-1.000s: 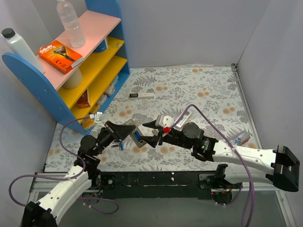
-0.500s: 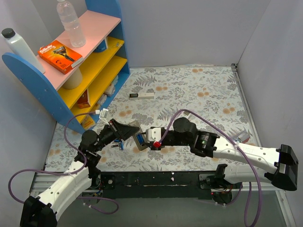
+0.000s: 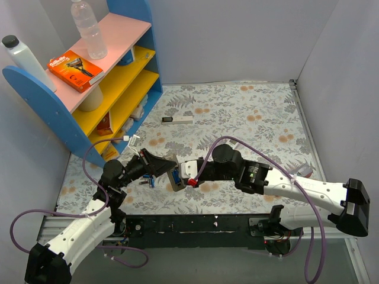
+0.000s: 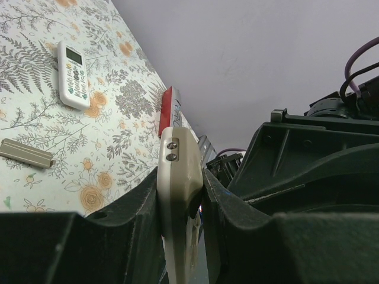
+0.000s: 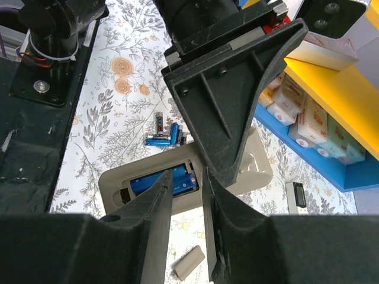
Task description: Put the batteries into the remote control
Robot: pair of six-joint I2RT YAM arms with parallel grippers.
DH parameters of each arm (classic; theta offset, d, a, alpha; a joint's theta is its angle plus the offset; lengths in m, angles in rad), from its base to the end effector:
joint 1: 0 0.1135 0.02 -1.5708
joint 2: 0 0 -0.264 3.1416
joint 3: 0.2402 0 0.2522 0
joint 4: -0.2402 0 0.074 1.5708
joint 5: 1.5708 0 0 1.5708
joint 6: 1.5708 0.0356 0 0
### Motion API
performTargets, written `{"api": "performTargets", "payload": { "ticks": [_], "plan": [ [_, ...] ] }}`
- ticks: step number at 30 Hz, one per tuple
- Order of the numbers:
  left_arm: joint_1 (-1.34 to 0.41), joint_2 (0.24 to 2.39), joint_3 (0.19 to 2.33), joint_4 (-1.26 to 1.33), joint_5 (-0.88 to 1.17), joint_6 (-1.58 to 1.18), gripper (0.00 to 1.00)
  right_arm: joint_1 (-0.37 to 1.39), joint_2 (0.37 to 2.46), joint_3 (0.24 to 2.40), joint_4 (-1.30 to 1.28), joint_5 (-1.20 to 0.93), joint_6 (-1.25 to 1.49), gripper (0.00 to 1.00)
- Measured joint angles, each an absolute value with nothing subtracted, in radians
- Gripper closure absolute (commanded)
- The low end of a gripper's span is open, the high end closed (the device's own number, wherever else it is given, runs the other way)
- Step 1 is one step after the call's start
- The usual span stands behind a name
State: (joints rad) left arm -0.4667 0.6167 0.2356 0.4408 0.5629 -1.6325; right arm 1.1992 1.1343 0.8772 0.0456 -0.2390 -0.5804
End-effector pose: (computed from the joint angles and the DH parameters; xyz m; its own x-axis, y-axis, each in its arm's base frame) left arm 0.1328 -0.0882 0.2370 -0.8579 -0.5129 0.0298 0.0004 -0.0586 -0.9983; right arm 0.0890 0.2516 0.3257 0.4787 -0.2388 -0.8449 -0.8691 0.0074 -0.4946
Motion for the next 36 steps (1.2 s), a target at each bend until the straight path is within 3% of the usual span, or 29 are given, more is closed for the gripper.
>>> {"api": "performTargets", "payload": {
  "ticks": [19,36],
  "plan": [
    [-0.467,0.62,0.245,0.42,0.585,-1.619,1.0,1.198,1.181,0.909,-0.005,-0.239,-0.604,0.86],
    [-0.466,0.602,0.245,0.419,0.574,-1.624,1.0,1.191,1.198,0.913,0.023,-0.241,-0.585,0.9]
  ]
}}
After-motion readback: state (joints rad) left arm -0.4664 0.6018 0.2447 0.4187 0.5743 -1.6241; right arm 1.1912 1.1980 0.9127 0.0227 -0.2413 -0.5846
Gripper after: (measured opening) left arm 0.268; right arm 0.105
